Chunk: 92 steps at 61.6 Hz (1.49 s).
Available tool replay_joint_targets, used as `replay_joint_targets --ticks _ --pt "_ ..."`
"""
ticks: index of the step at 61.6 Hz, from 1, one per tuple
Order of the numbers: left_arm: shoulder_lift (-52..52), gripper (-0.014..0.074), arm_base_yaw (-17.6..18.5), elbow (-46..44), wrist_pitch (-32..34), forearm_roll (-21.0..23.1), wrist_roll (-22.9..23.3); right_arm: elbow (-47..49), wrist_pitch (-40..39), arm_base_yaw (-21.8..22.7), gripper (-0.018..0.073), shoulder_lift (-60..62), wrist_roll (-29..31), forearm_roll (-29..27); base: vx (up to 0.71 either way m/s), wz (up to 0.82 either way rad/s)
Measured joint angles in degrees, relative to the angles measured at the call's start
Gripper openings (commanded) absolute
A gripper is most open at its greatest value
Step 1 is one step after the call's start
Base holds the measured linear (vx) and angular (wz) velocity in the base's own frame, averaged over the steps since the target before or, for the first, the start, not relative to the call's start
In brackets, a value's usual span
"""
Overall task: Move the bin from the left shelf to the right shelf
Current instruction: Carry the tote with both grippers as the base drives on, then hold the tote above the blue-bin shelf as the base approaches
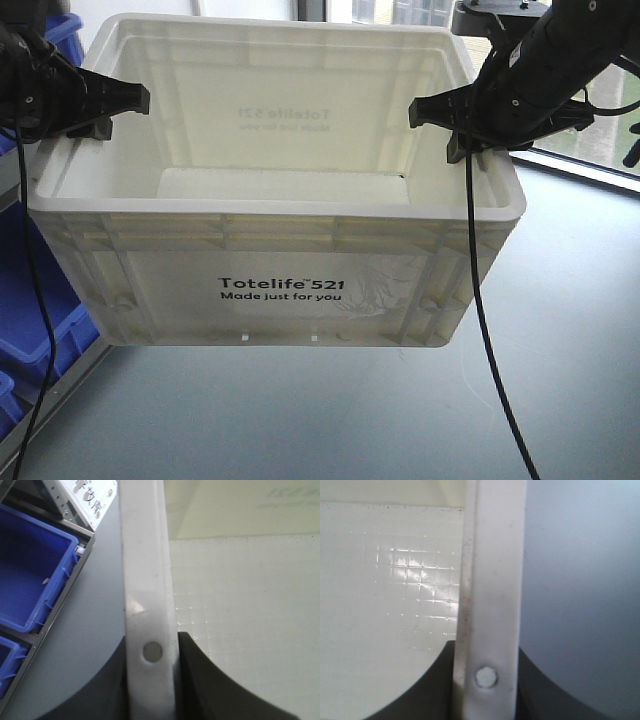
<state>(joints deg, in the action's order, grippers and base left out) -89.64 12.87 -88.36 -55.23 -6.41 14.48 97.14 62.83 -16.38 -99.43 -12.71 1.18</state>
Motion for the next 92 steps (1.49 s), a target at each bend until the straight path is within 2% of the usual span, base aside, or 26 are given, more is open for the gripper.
replay_joint_targets --ticks 92 --pt "0.0 -0.0006 0.0 0.0 0.4 0.2 0.0 0.0 1.2 0.0 0.0022 0.1 -0.2 0.0 0.13 0.5"
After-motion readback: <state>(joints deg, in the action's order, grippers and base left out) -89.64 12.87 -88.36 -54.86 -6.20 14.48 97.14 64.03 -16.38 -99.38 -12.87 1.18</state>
